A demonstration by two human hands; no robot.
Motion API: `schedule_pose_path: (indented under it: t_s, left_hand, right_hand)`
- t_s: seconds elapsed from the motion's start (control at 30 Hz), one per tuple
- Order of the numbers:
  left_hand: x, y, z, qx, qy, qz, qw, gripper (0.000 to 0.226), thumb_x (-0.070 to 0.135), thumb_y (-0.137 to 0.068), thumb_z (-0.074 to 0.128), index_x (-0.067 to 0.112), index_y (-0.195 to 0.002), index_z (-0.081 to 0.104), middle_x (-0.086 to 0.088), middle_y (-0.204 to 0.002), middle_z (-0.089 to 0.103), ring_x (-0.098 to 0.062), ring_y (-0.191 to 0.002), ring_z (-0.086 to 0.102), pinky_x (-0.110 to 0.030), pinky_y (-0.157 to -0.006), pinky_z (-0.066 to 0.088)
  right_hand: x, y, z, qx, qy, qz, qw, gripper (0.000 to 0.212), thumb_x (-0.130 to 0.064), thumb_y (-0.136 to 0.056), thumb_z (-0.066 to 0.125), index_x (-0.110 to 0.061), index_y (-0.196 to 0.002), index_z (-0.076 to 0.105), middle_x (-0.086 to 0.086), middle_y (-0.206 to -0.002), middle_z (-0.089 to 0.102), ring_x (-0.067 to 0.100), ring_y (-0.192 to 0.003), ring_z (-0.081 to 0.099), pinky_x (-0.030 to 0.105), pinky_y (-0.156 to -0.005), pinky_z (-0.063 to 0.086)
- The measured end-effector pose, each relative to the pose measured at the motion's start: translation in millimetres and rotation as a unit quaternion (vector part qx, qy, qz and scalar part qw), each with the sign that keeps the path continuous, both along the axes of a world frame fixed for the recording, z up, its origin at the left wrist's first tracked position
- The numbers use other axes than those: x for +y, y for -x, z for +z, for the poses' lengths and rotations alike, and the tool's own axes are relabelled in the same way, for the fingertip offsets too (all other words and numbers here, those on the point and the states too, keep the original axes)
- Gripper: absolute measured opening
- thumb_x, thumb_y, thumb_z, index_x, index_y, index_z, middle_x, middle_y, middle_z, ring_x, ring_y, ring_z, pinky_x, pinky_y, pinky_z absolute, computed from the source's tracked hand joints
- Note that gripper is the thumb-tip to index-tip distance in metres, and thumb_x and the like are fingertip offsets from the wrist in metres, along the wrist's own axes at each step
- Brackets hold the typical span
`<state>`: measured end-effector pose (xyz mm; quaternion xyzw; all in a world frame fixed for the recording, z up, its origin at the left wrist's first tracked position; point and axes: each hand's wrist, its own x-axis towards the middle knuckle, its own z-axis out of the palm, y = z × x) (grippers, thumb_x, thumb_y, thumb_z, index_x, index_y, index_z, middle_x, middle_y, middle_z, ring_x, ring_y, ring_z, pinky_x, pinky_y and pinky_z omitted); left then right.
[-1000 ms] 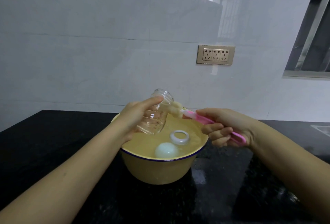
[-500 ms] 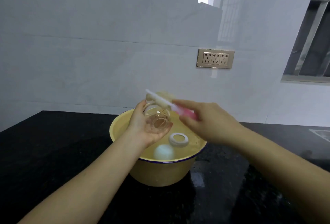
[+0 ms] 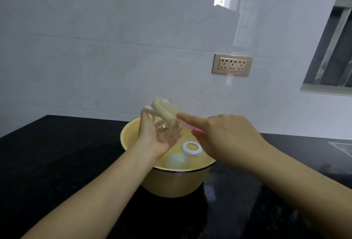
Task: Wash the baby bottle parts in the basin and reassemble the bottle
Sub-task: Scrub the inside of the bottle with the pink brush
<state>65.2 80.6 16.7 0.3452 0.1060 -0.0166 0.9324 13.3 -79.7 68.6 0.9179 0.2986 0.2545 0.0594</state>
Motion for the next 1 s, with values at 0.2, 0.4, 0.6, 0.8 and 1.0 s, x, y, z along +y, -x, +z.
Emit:
schedule_pose_path:
  t_s: [0.2,0.4,0.6,0.8,1.0]
  left_hand:
    - [2.3,6.2,-1.8,0.013,-0.01,-0.059,0.998,0.047,0.048,-0.09,0.045,0.006,-0.079,0.063,-0.012,-0.074,0.066,-0.028,-0.073,0.061,-0.038,-0.07,0.052]
    - [2.8,8.7,-1.9,0.048,0.016,-0.056,0.997,0.061,0.053,-0.094,0.031,0.001,-0.082,0.059,-0.015,-0.073,0.066,-0.029,-0.074,0.062,-0.038,-0.068,0.05]
    - [5.2,8.6,-1.7,0.041,0.064,-0.061,0.995,0.043,0.037,-0.09,0.04,0.0,-0.08,0.059,-0.019,-0.068,0.064,-0.03,-0.063,0.06,-0.035,-0.067,0.052]
    - [6.6,6.6,0.6,0.014,0.133,-0.03,0.991,0.05,0.054,-0.088,0.049,0.008,-0.108,0.058,-0.018,-0.089,0.06,-0.034,-0.051,0.064,-0.041,-0.055,0.056]
    - [7.5,10.7,0.3,-0.013,0.088,-0.061,0.994,0.053,0.058,-0.082,0.06,0.006,-0.091,0.055,-0.016,-0.096,0.063,-0.029,-0.059,0.066,-0.04,-0.07,0.059]
  right_hand:
    - [3.1,-32.4,12.4,-0.009,0.011,-0.005,1.0,0.045,-0.043,-0.099,0.033,-0.055,-0.141,0.022,0.005,-0.114,0.065,0.028,-0.103,0.061,0.032,-0.07,0.042]
    - [-8.1,-41.1,18.5,0.045,-0.004,0.035,0.998,0.046,-0.041,-0.097,0.038,-0.056,-0.139,0.027,0.004,-0.103,0.068,0.027,-0.101,0.06,0.029,-0.069,0.035]
    - [-34.0,-30.6,12.2,0.116,-0.055,0.081,0.988,0.045,-0.045,-0.093,0.045,-0.067,-0.129,0.03,-0.002,-0.054,0.045,0.007,-0.053,0.044,0.028,-0.064,0.037]
    - [-27.2,-22.4,-21.8,0.153,-0.163,0.074,0.972,0.045,-0.043,-0.093,0.046,-0.07,-0.126,0.03,-0.012,-0.061,0.055,0.006,-0.056,0.046,0.027,-0.064,0.042]
    - [-11.1,-34.0,-27.4,0.17,-0.23,0.067,0.956,0.043,-0.044,-0.093,0.045,-0.064,-0.129,0.033,-0.015,-0.1,0.069,0.009,-0.084,0.059,0.032,-0.081,0.048]
